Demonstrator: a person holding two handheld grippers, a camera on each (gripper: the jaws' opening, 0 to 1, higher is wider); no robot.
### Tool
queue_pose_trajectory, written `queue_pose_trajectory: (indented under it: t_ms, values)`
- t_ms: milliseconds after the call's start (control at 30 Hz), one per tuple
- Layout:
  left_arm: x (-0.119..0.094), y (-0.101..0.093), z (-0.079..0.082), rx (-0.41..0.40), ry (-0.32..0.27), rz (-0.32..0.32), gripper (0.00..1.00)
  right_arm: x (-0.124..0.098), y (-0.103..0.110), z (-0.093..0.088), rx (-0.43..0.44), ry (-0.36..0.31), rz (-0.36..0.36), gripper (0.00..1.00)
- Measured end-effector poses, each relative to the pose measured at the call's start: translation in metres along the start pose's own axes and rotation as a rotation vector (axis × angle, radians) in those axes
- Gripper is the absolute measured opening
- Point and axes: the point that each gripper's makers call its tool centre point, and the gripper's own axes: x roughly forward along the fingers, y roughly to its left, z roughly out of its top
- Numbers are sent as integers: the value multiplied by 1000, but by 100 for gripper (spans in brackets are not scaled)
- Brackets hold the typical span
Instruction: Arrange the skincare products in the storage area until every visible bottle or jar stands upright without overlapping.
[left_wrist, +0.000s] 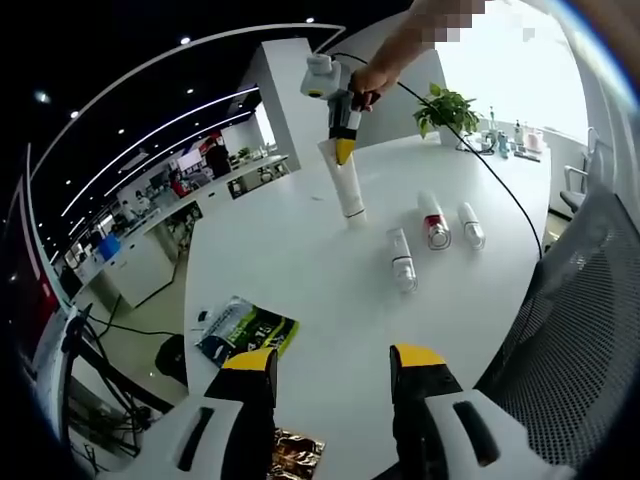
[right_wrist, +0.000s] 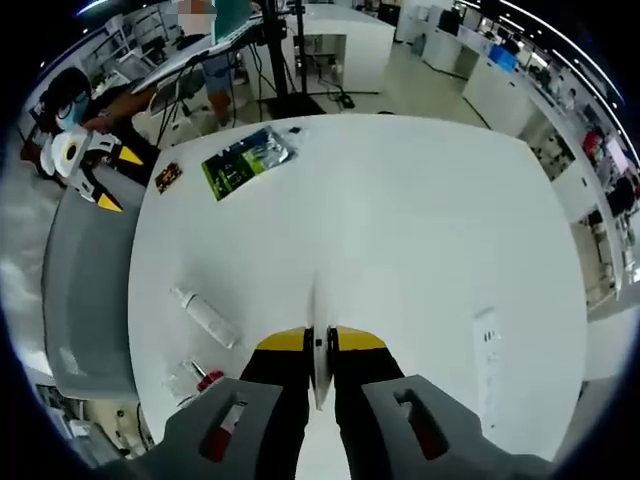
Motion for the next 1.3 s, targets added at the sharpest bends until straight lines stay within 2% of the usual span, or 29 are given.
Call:
queue_pose_trajectory:
  t_ms: [267, 733, 967, 1300]
  values:
    - [0, -1, -1, 3, 8, -1, 46, -7, -9, -13, 20, 29, 19, 6]
    - [2, 0, -4, 16, 26, 1, 46, -6, -14, -13, 1, 33, 22, 8]
    - [3, 1, -4, 14, 27, 2, 46, -5, -11, -19, -13, 59, 12, 15]
    - [3, 0, -5, 24, 32, -1, 46, -15, -8, -27, 14, 34, 2, 26]
